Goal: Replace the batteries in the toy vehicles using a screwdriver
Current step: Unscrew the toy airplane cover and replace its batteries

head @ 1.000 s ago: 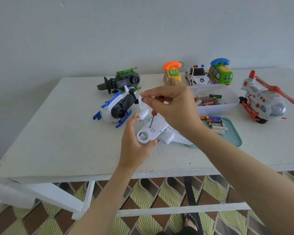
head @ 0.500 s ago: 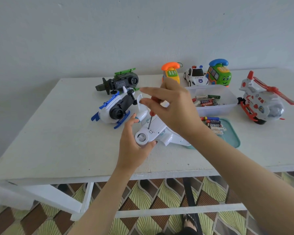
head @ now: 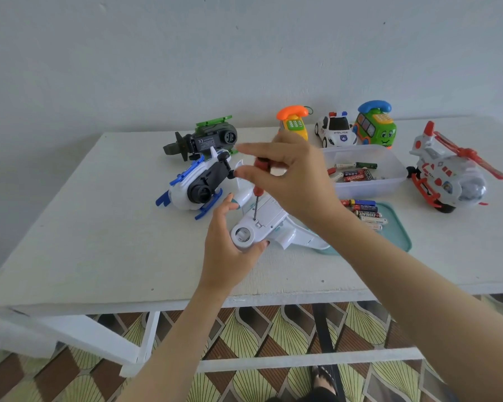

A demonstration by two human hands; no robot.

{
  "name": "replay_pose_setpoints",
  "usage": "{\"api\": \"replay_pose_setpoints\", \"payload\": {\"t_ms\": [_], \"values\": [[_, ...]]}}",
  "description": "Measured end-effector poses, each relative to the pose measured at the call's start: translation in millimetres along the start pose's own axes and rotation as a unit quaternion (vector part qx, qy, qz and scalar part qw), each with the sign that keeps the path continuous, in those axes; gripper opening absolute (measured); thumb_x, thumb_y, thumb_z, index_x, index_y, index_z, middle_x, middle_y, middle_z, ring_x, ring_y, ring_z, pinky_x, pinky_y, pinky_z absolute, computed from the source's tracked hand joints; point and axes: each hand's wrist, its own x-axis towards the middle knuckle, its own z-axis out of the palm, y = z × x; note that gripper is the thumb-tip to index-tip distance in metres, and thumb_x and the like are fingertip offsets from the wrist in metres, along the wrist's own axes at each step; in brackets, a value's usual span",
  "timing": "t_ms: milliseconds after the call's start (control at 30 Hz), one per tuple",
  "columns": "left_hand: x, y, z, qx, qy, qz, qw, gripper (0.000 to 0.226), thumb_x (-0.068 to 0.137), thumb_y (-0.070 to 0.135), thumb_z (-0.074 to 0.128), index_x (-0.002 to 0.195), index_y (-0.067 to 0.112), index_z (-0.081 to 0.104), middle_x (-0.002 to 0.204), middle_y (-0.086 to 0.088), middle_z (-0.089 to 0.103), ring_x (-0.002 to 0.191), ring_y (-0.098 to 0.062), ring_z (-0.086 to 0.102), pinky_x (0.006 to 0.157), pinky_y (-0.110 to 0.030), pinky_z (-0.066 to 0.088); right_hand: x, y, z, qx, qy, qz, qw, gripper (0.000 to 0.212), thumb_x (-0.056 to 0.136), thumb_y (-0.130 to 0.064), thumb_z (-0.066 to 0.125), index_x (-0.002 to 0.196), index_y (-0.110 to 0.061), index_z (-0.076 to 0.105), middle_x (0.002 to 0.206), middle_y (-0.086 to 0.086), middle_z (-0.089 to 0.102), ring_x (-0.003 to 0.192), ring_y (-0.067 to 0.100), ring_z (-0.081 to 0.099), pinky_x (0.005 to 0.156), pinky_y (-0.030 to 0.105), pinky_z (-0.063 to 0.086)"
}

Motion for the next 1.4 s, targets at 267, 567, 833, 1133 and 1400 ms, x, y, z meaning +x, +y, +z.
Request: {"api": "replay_pose_setpoints", "payload": {"t_ms": [267, 567, 833, 1133, 1400], "values": [[0.1, 0.1, -0.2, -0.003, 0.0, -0.008, 1.0, 0.075, 0.066, 0.011, 0.087, 0.124, 0.024, 0.042, 0.147, 0.0, 0.041, 0.135, -0.013, 0.04, 0.104, -0.038, 0.046, 4.6, 1.3, 0.7, 0.058, -0.064, 0.055, 0.995, 0.035, 0.096, -0.008, 0.042, 0.126, -0.001, 0.058, 0.082, 0.02, 0.068, 0.089, 0.031, 0.067, 0.099, 0.03, 0.045], [0.5, -0.8, -0.2, -0.001, 0.0, -0.002, 1.0, 0.074, 0.066, 0.009, 0.087, 0.125, 0.018, 0.043, 0.143, 0.009, 0.039, 0.135, -0.009, 0.037, 0.105, -0.022, 0.042, 0.3, 2.2, 0.3, -0.071, 0.018, -0.019, 0.997, 0.023, 0.086, -0.022, 0.068, 0.104, -0.009, 0.074, 0.077, 0.012, 0.066, 0.081, -0.004, 0.047, 0.074, 0.011, 0.038], [0.6, 0.1, -0.2, -0.002, 0.002, 0.002, 1.0, 0.074, 0.065, 0.008, 0.087, 0.123, 0.019, 0.043, 0.142, 0.004, 0.042, 0.133, -0.011, 0.039, 0.099, -0.009, 0.039, 4.7, -3.9, -5.8, 0.108, -0.105, 0.083, 0.985, 0.032, 0.093, -0.001, 0.054, 0.123, -0.008, 0.063, 0.076, 0.017, 0.068, 0.066, 0.032, 0.061, 0.085, 0.029, 0.051], [0.0, 0.6, -0.2, -0.008, -0.002, 0.003, 1.0, 0.074, 0.066, 0.008, 0.087, 0.124, 0.019, 0.042, 0.14, 0.013, 0.037, 0.133, -0.004, 0.036, 0.098, -0.004, 0.036, 2.2, 3.0, 3.7, -0.091, 0.001, -0.044, 0.995, 0.029, 0.096, -0.02, 0.049, 0.095, -0.004, 0.073, 0.082, 0.017, 0.068, 0.096, 0.007, 0.057, 0.084, 0.025, 0.046], [0.0, 0.4, -0.5, -0.009, -0.003, 0.006, 1.0, 0.074, 0.066, 0.008, 0.087, 0.124, 0.018, 0.043, 0.14, 0.011, 0.039, 0.134, -0.007, 0.037, 0.099, -0.008, 0.038, 6.6, -4.9, -6.2, 0.197, -0.082, 0.092, 0.973, 0.028, 0.09, 0.0, 0.059, 0.111, -0.015, 0.067, 0.082, 0.02, 0.069, 0.059, 0.037, 0.057, 0.079, 0.032, 0.054]]}}
